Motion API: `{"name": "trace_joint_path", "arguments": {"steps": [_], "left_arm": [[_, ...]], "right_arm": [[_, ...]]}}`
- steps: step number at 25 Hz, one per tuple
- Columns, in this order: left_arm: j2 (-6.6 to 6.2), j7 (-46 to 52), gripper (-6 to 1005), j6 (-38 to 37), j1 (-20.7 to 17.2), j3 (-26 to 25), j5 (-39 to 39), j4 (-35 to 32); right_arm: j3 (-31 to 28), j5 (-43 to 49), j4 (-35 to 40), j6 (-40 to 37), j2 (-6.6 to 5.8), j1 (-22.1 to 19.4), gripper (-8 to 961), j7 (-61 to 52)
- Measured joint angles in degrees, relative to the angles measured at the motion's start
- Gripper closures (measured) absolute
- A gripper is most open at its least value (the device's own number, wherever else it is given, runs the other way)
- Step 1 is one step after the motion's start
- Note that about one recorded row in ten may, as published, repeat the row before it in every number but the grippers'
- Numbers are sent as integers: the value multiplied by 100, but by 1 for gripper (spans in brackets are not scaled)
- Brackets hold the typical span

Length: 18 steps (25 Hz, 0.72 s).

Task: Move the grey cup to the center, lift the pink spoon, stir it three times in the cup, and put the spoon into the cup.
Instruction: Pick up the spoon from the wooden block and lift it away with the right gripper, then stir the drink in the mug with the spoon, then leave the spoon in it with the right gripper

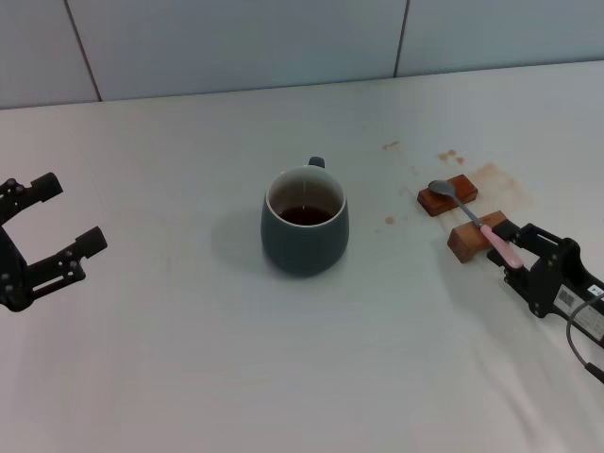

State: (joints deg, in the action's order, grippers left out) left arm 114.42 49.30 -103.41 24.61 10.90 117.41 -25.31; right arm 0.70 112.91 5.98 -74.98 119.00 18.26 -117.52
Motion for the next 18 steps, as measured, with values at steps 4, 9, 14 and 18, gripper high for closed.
{"name": "trace_joint_path", "arguments": {"steps": [4,9,14,18], "left_arm": [[1,-2,140,-7,-3,0,-46,0],[-7,2,140,-10,-6,0,-137,0],[-11,9,140,-13,4,0,-167,0],[-5,6,140,-13,15,0,-167,0]], "right_arm": [[0,1,1,-1,-8,1,610,39],[0,3,41,-34,-12,37,772,124],[-9,-16,49,-123,-15,46,822,330],[-34,-24,52,-217,-17,46,839,508]]}}
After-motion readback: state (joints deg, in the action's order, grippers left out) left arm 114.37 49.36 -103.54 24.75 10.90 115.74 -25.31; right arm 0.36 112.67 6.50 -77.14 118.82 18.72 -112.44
